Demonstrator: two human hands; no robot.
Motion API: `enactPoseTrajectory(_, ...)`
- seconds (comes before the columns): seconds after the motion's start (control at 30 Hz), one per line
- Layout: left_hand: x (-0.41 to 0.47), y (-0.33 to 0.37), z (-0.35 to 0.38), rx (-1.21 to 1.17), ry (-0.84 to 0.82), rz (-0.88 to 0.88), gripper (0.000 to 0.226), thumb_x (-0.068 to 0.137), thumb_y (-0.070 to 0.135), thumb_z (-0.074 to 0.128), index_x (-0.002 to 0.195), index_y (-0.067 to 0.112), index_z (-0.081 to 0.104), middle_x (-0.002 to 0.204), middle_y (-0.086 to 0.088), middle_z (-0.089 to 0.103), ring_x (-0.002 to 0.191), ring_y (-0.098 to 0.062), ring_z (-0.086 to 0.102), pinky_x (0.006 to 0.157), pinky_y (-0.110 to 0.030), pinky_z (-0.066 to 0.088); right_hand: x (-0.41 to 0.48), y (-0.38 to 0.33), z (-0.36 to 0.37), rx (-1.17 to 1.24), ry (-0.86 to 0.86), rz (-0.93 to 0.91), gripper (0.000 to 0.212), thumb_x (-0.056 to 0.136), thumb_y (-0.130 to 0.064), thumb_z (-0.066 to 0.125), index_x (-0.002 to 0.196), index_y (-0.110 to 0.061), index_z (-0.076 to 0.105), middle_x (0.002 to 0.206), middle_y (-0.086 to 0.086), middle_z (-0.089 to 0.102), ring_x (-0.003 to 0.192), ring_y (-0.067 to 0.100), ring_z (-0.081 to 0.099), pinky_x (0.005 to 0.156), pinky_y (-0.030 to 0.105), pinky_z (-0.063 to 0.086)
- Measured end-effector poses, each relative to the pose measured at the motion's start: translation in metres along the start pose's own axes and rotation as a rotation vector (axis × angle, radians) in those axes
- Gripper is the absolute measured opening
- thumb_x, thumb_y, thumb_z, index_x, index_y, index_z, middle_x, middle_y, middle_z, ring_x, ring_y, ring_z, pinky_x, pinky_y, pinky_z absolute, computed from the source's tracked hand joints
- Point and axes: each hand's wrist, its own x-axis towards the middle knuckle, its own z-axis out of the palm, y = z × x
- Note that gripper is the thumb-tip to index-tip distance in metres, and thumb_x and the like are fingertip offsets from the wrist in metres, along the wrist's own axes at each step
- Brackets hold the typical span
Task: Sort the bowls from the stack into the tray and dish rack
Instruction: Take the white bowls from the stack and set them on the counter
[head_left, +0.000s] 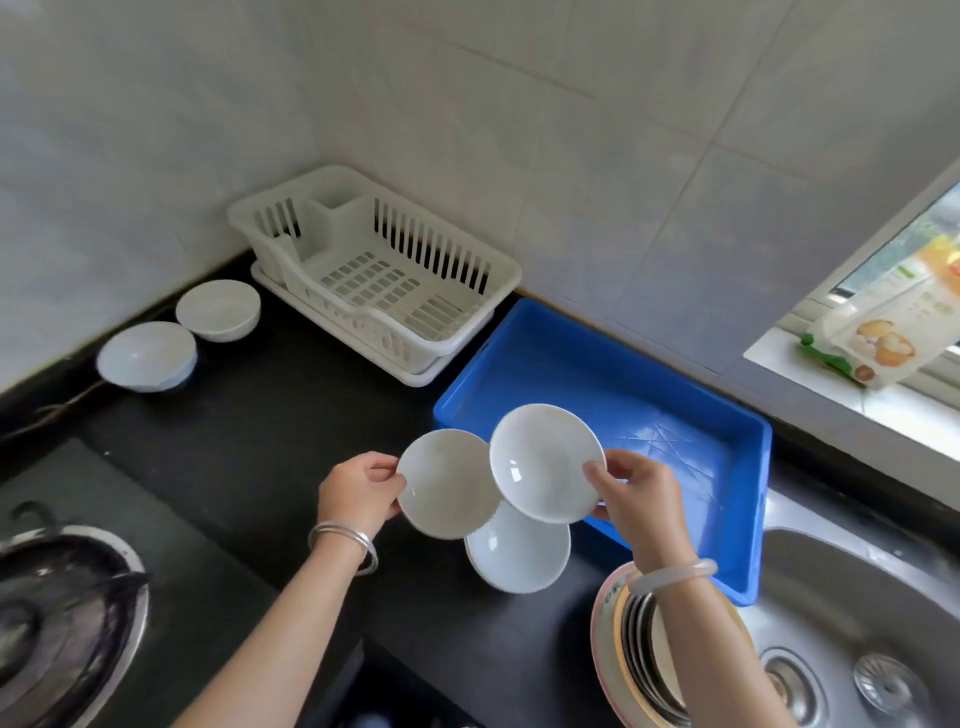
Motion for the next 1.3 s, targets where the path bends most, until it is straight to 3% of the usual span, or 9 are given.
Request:
enactPoseTrajectory(0.1,0.012,-0.011,-0.031,-0.055,0.090,-0.050,0.019,0.078,0.003,0.064,0.086,0.020,0.066,0.078,0.007,0.066,0.075,-0.011,0.065,0.056,-0.022,0.053,0.009,-0.013,0.029,0.015,-0.083,-0.001,0.021,0.082,-0.013,0.061,0.066,-0.023,0.070,0.065,-0.009,0.067,0.063,0.014,0.065,0.053,0.023,0.056)
enactPoseTrajectory(0.3,0.045,-0.038,-0.087,-0.269,0.261,-0.162,0.019,0.077,-0.002,0.060,0.088,0.012,0.067,0.084,-0.004,0.067,0.075,-0.016,0.065,0.064,-0.025,0.055,0.032,-0.033,0.113,-0.056,-0.260,0.011,0.009,0.085,-0.015,0.061,0.086,-0.014,0.070,0.088,0.001,0.067,0.071,0.010,0.065,0.050,0.014,0.053)
enactPoseTrajectory(0.47,0.077,-0.058,-0.126,-0.364,0.390,-0.212,0.017,0.077,0.000,0.062,0.083,0.016,0.065,0.087,-0.007,0.067,0.078,-0.021,0.065,0.073,-0.031,0.055,0.048,-0.052,0.184,-0.019,-0.365,0.060,0.011,0.084,-0.009,0.060,0.082,-0.019,0.065,0.094,0.004,0.066,0.083,0.018,0.066,0.050,0.018,0.055)
enactPoseTrajectory(0.67,0.118,-0.071,-0.159,-0.491,0.504,-0.268,0.018,0.077,-0.003,0.061,0.088,0.009,0.066,0.092,-0.013,0.067,0.081,-0.027,0.065,0.077,-0.034,0.054,0.076,-0.073,0.264,0.016,-0.401,0.206,0.010,0.085,-0.007,0.061,0.092,-0.013,0.061,0.097,0.007,0.063,0.081,0.021,0.065,0.047,0.022,0.055)
enactPoseTrajectory(0.87,0.152,-0.072,-0.174,-0.548,0.569,-0.314,0.018,0.076,-0.004,0.061,0.085,0.011,0.064,0.090,-0.012,0.066,0.085,-0.031,0.066,0.073,-0.034,0.055,0.102,-0.089,0.323,0.039,-0.439,0.317,0.012,0.087,-0.005,0.058,0.097,-0.011,0.056,0.087,0.007,0.061,0.068,0.019,0.064,0.049,0.026,0.056)
enactPoseTrajectory(1.0,0.166,-0.075,-0.178,-0.553,0.583,-0.342,0.020,0.075,-0.004,0.061,0.080,0.015,0.063,0.090,-0.011,0.067,0.087,-0.032,0.067,0.073,-0.037,0.057,0.112,-0.090,0.347,0.056,-0.427,0.325,0.010,0.087,-0.002,0.055,0.090,-0.011,0.053,0.098,0.012,0.060,0.073,0.023,0.062,0.060,0.032,0.057)
enactPoseTrajectory(1.17,0.172,-0.079,-0.178,-0.582,0.596,-0.363,0.021,0.075,-0.003,0.063,0.079,0.018,0.063,0.087,-0.007,0.068,0.082,-0.026,0.067,0.061,-0.027,0.056,0.118,-0.087,0.364,0.057,-0.394,0.350,0.016,0.085,-0.001,0.057,0.099,-0.008,0.055,0.107,0.017,0.060,0.083,0.028,0.063,0.049,0.027,0.056)
enactPoseTrajectory(1.3,0.173,-0.081,-0.174,-0.645,0.604,-0.350,0.022,0.075,-0.004,0.063,0.077,0.018,0.064,0.086,-0.006,0.068,0.083,-0.025,0.068,0.060,-0.025,0.055,0.120,-0.083,0.372,0.060,-0.395,0.373,0.020,0.085,-0.003,0.060,0.103,-0.011,0.055,0.108,0.015,0.061,0.074,0.022,0.062,0.048,0.026,0.056)
